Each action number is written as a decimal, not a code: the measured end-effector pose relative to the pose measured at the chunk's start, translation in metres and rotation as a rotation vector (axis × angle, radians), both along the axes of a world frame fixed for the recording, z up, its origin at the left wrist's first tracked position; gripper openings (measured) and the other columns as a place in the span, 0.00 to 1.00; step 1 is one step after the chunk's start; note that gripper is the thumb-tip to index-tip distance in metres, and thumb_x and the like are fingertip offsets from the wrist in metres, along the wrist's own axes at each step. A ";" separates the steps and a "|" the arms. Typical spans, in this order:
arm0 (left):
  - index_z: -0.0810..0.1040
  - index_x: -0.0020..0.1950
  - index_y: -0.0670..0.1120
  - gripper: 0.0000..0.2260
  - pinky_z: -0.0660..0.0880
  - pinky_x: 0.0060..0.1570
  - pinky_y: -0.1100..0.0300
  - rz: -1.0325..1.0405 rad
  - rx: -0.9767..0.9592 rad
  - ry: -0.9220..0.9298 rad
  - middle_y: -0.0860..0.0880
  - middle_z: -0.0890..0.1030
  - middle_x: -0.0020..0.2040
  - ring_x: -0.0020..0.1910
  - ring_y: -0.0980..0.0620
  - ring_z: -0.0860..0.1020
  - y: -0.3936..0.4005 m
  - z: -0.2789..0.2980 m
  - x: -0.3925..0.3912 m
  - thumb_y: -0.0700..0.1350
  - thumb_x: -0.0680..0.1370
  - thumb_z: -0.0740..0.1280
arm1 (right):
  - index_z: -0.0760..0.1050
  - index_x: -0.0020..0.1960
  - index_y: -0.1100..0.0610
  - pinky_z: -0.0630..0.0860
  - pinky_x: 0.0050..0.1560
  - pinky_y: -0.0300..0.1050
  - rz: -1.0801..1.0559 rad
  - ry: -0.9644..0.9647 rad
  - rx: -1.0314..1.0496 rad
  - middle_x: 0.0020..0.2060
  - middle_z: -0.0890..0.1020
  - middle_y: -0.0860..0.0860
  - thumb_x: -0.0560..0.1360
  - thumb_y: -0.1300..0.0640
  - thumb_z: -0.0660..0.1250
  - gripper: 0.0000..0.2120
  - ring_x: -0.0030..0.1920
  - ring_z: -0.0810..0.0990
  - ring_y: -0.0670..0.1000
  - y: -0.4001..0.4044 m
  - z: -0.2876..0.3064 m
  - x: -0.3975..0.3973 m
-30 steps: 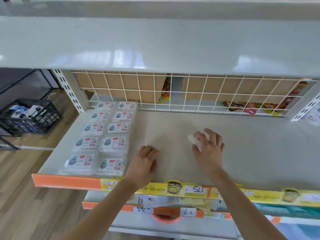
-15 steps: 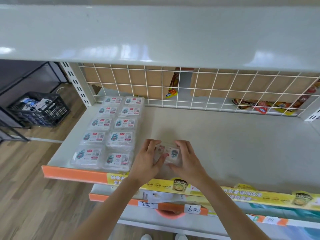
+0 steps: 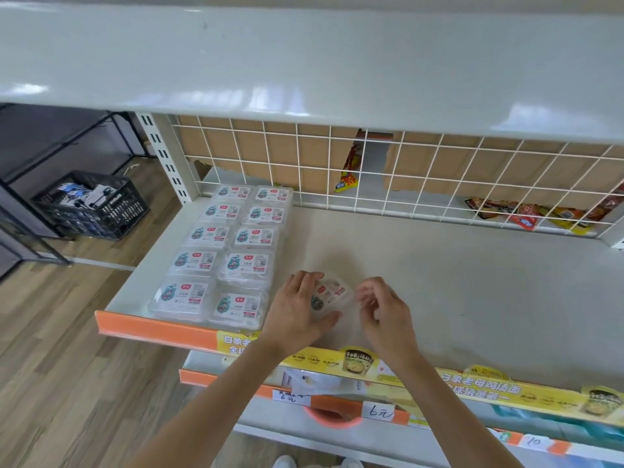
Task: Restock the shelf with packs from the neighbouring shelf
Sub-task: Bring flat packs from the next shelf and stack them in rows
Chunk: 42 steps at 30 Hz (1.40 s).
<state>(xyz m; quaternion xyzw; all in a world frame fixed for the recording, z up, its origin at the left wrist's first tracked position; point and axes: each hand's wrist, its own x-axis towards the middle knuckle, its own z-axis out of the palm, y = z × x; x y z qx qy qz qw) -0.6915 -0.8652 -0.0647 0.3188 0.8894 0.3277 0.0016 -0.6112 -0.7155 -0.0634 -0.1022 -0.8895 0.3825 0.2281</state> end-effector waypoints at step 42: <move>0.78 0.44 0.45 0.12 0.75 0.40 0.54 -0.517 -0.230 0.432 0.48 0.78 0.43 0.40 0.45 0.78 -0.010 0.050 -0.007 0.47 0.70 0.57 | 0.75 0.48 0.55 0.74 0.36 0.42 0.078 -0.208 0.703 0.42 0.79 0.49 0.66 0.55 0.55 0.15 0.42 0.77 0.52 -0.006 0.020 0.055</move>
